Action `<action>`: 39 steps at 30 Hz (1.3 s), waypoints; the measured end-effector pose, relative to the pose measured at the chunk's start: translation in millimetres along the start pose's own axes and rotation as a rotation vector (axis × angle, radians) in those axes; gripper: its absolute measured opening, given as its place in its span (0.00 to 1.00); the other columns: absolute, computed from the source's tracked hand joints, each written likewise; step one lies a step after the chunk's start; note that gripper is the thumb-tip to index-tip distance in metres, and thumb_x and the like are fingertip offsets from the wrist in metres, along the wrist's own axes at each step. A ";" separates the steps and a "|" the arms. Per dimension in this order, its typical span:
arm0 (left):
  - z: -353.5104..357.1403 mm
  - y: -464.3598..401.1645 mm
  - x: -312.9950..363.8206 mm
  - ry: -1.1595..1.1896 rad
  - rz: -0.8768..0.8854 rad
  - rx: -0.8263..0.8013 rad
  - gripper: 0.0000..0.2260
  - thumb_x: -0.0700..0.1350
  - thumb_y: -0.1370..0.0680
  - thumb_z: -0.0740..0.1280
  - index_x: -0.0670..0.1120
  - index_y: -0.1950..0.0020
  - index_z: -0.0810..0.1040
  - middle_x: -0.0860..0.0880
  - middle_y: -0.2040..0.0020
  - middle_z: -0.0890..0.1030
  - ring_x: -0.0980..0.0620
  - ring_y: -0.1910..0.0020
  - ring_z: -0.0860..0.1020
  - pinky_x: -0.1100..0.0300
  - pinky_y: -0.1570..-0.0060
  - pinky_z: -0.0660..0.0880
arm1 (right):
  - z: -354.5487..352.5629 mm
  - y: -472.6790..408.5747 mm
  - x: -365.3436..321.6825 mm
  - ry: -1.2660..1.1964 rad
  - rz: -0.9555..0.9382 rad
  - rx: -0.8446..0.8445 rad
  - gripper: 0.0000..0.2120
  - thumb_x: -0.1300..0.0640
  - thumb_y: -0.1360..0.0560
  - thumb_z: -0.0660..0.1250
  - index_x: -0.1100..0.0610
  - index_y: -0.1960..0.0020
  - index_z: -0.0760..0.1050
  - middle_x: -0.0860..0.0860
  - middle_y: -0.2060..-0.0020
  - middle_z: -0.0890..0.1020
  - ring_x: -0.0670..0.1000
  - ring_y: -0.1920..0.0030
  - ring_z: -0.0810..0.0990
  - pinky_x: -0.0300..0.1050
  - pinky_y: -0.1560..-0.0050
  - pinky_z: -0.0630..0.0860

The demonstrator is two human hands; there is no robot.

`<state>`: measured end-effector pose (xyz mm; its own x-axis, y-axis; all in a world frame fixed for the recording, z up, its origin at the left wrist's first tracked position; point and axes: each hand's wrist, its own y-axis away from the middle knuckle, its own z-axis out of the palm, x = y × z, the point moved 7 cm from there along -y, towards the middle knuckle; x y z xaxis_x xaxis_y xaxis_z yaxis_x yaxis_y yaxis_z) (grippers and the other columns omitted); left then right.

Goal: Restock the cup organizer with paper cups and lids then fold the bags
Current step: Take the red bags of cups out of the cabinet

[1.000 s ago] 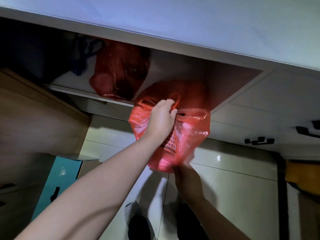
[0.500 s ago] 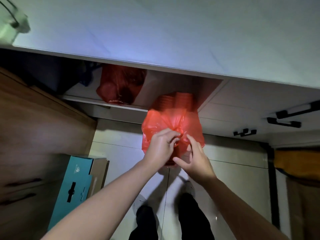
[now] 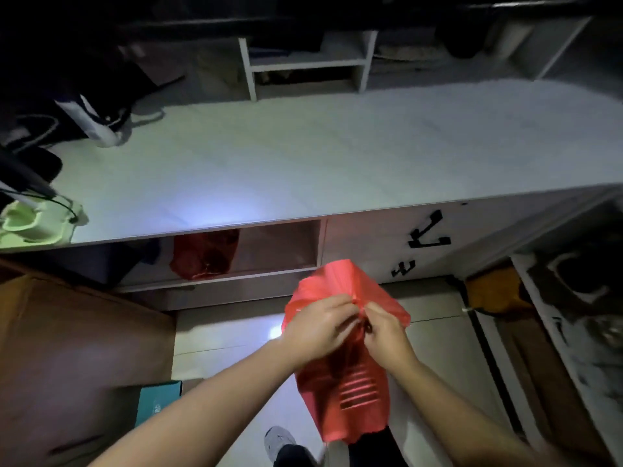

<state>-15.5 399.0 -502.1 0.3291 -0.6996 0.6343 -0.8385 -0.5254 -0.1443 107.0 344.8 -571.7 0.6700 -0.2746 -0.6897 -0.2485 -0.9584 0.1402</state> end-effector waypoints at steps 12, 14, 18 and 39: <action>-4.1 -167.3 141.2 -0.137 0.208 0.015 0.22 0.48 0.24 0.61 0.46 0.30 0.67 0.42 0.35 0.75 0.46 0.40 0.76 0.50 0.42 0.79 | -275.4 42.6 63.4 0.032 0.014 0.294 0.03 0.60 0.24 0.70 0.52 0.52 0.81 0.46 0.56 0.82 0.50 0.54 0.81 0.47 0.54 0.76; -4.1 -216.4 177.1 -0.096 0.271 0.085 0.25 0.46 0.24 0.62 0.48 0.27 0.65 0.42 0.31 0.72 0.47 0.34 0.72 0.52 0.34 0.75 | -336.6 41.7 73.2 0.050 0.034 0.354 0.04 0.58 0.22 0.67 0.52 0.55 0.78 0.49 0.58 0.81 0.54 0.56 0.81 0.46 0.58 0.73; -0.7 -305.7 250.7 -0.074 0.377 0.212 0.28 0.47 0.20 0.62 0.51 0.21 0.58 0.41 0.26 0.67 0.45 0.28 0.68 0.56 0.29 0.67 | -465.1 49.5 84.8 0.120 0.010 0.536 0.08 0.60 0.23 0.65 0.57 0.49 0.82 0.52 0.52 0.84 0.54 0.51 0.82 0.43 0.51 0.73; 162.0 -621.1 415.7 -0.377 0.442 -0.290 0.19 0.52 0.16 0.52 0.45 0.60 0.74 0.50 0.61 0.76 0.47 0.60 0.77 0.52 0.56 0.76 | -772.0 88.1 322.4 0.139 0.679 1.023 0.08 0.58 0.23 0.70 0.58 0.60 0.82 0.60 0.64 0.84 0.63 0.61 0.83 0.57 0.56 0.79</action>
<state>712.5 356.1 -271.9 0.0118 -0.9696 0.2445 -0.9957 -0.0339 -0.0865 841.1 112.0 -233.3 0.2448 -0.7585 -0.6040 -0.9656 -0.1341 -0.2230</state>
